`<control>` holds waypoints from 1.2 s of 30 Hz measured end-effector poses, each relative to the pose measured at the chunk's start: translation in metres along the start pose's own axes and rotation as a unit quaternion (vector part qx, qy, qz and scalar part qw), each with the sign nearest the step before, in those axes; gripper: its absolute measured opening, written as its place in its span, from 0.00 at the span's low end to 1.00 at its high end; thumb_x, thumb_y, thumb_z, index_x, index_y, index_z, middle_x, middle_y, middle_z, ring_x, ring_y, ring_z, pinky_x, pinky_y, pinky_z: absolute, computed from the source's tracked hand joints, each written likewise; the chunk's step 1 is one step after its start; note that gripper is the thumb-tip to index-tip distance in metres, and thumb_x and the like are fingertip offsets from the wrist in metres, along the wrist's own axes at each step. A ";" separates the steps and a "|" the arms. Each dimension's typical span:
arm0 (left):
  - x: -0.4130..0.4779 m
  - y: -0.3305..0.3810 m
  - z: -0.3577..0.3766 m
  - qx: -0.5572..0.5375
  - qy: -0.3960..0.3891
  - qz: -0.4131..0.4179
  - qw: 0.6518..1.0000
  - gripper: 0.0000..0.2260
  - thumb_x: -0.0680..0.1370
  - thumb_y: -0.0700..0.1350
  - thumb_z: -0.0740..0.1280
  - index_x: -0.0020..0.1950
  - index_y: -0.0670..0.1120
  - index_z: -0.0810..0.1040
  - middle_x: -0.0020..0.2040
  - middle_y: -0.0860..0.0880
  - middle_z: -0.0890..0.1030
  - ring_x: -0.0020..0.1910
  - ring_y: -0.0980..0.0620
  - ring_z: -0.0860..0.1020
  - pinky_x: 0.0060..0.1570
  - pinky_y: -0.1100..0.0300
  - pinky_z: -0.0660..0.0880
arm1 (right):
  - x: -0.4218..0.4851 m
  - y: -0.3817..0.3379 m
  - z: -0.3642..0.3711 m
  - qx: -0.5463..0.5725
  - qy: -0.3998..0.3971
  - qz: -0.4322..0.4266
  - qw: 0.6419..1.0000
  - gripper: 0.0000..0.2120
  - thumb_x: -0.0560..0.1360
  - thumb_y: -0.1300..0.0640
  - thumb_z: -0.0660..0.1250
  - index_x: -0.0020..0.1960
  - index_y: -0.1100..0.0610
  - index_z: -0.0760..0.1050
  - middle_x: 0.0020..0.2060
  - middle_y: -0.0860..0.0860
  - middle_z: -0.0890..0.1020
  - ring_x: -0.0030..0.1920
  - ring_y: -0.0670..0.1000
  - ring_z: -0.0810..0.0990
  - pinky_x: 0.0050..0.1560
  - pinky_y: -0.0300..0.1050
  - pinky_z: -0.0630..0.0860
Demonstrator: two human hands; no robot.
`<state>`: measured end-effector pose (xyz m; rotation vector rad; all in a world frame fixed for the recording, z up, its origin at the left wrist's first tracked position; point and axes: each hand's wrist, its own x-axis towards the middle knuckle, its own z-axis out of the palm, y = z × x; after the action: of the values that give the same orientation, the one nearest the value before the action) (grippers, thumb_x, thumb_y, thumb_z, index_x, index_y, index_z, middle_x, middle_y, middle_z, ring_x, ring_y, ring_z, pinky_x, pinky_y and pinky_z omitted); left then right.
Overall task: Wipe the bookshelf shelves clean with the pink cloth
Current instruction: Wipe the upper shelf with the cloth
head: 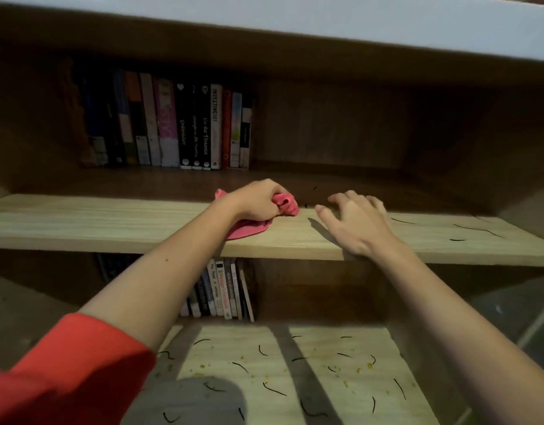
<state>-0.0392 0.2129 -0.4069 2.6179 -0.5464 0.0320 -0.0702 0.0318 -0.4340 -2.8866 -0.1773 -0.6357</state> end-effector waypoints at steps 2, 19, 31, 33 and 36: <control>0.010 0.009 0.005 0.030 0.017 -0.053 0.998 0.14 0.78 0.39 0.60 0.64 0.44 0.73 0.57 0.46 0.77 0.51 0.50 0.74 0.51 0.57 0.71 | -0.001 0.003 0.002 0.004 0.001 -0.003 1.000 0.27 0.78 0.39 0.48 0.66 0.55 0.71 0.64 0.52 0.74 0.66 0.51 0.70 0.72 0.54 0.52; 0.026 0.029 0.000 0.083 -0.037 -0.171 0.981 0.10 0.81 0.46 0.55 0.42 0.44 0.70 0.37 0.48 0.73 0.33 0.54 0.71 0.31 0.62 0.67 | -0.009 0.018 -0.002 -0.003 -0.012 -0.032 0.999 0.31 0.76 0.35 0.50 0.66 0.56 0.71 0.64 0.52 0.75 0.65 0.50 0.71 0.71 0.53 0.50; 0.024 0.005 -0.008 0.118 -0.056 -0.104 0.986 0.10 0.81 0.46 0.57 0.54 0.44 0.75 0.44 0.48 0.76 0.40 0.51 0.74 0.41 0.60 0.70 | -0.007 0.014 -0.006 -0.001 -0.059 -0.027 0.998 0.28 0.75 0.37 0.54 0.63 0.56 0.74 0.63 0.53 0.71 0.65 0.51 0.68 0.72 0.52 0.52; 0.033 0.014 -0.001 0.098 -0.062 -0.158 0.981 0.12 0.81 0.46 0.54 0.42 0.44 0.71 0.37 0.48 0.72 0.31 0.53 0.70 0.32 0.62 0.66 | -0.007 0.013 -0.006 -0.006 -0.062 -0.029 0.998 0.29 0.75 0.37 0.54 0.64 0.56 0.73 0.64 0.52 0.71 0.66 0.51 0.67 0.73 0.52 0.48; 0.042 0.021 0.007 0.069 -0.058 -0.128 0.988 0.12 0.82 0.44 0.54 0.39 0.46 0.69 0.37 0.47 0.72 0.31 0.54 0.69 0.30 0.62 0.65 | -0.007 0.012 -0.007 0.003 -0.061 -0.028 0.998 0.29 0.75 0.37 0.56 0.66 0.57 0.72 0.63 0.53 0.71 0.64 0.52 0.67 0.68 0.50 0.59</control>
<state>-0.0094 0.1772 -0.3992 2.8196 -0.2489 -0.1710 -0.0778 0.0178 -0.4329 -2.9258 -0.2772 -0.4675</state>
